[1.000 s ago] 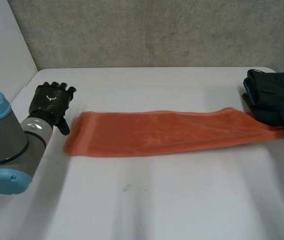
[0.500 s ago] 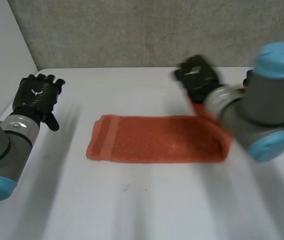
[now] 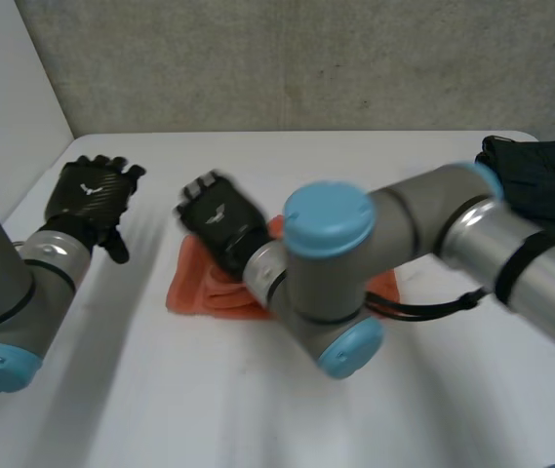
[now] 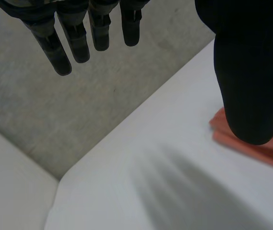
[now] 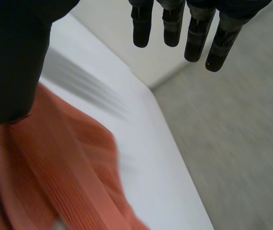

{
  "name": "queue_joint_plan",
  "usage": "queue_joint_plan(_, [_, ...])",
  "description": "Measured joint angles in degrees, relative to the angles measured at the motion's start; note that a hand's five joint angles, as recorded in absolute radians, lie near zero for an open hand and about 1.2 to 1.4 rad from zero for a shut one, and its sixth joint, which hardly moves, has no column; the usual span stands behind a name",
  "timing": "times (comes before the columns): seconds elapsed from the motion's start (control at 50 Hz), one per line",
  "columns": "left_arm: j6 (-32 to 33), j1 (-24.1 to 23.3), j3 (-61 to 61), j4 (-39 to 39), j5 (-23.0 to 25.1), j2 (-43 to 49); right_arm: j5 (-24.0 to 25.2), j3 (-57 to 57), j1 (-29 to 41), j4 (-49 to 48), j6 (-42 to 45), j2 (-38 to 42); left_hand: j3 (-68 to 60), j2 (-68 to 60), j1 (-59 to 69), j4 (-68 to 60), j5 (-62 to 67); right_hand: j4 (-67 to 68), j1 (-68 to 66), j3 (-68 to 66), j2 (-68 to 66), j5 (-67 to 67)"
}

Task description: Fold the laundry.

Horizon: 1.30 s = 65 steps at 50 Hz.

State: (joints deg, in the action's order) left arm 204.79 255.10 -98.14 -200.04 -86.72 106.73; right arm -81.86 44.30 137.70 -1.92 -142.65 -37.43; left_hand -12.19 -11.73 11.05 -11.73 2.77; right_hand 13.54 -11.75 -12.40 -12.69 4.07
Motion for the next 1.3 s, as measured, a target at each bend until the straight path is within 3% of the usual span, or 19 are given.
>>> queue_joint_plan(0.14, [-2.84, -5.61, 2.97, 0.04, 1.84, 1.22, -6.14, 9.88, -7.5, 6.16, -12.21, -10.22, 0.0, 0.0, 0.0, 0.0, 0.0, 0.0, 0.0, 0.0, 0.0, 0.0])
queue_joint_plan(0.24, [-4.38, -8.45, 4.17, 0.1, 3.26, 2.51, -6.04, 15.62, -10.83, 8.28, -15.33, -13.05, 0.0, 0.0, 0.0, 0.0, 0.0, 0.0, 0.0, 0.0, 0.0, 0.0])
queue_joint_plan(0.3, [-5.69, -13.27, 6.09, 0.27, 5.77, 5.96, -4.59, 24.16, -15.19, 8.1, -16.66, -15.06, 0.0, 0.0, 0.0, 0.0, 0.0, 0.0, -0.01, 0.0, 0.0, 0.0])
queue_joint_plan(0.46, [-5.58, -16.83, 11.04, 2.43, 7.18, 14.25, -3.22, 31.23, -18.44, 5.26, -16.15, -16.25, 0.0, 0.0, 0.0, 0.0, 0.0, 4.89, -4.02, -6.16, -5.87, 4.6])
queue_joint_plan(0.58, [-5.18, -16.84, 16.81, 6.25, 5.49, 20.35, -3.13, 32.86, -18.53, 3.43, -15.83, -15.94, 0.0, 0.0, 0.0, 0.0, 0.0, 15.59, -13.22, -16.62, -16.31, 14.16])
queue_joint_plan(0.66, [-4.26, -15.37, 21.45, 8.19, 1.55, 23.74, -3.14, 33.83, -18.35, 1.32, -15.12, -15.54, 0.0, 0.0, 0.16, 0.0, 0.0, 20.65, -17.44, -21.96, -21.71, 18.95])
queue_joint_plan(0.78, [-3.43, -12.25, 22.95, 8.48, -2.66, 24.24, -3.3, 34.74, -18.28, -0.02, -13.23, -15.24, -0.01, 0.0, 0.17, 0.0, 0.0, 22.19, -18.84, -23.45, -22.97, 20.39])
queue_joint_plan(1.04, [-3.57, -8.23, 20.73, 9.02, -6.44, 22.91, -3.5, 34.72, -18.32, -0.12, -11.69, -14.31, 0.0, 0.0, 0.16, -0.01, 0.0, 25.0, -21.52, -26.48, -25.96, 23.2])
queue_joint_plan(1.16, [-4.01, -8.67, 19.08, 9.55, -6.87, 20.47, -3.52, 34.66, -18.34, -0.18, -11.75, -14.33, 0.0, 0.0, 0.08, 0.0, 0.0, 26.06, -22.37, -27.53, -27.13, 24.21])
queue_joint_plan(1.3, [-4.63, -12.28, 18.17, 9.62, -6.7, 17.41, -3.61, 35.04, -18.32, -0.64, -11.77, -14.45, 0.0, 0.0, 0.07, 0.0, 0.0, 26.06, -22.37, -27.58, -27.13, 24.4])
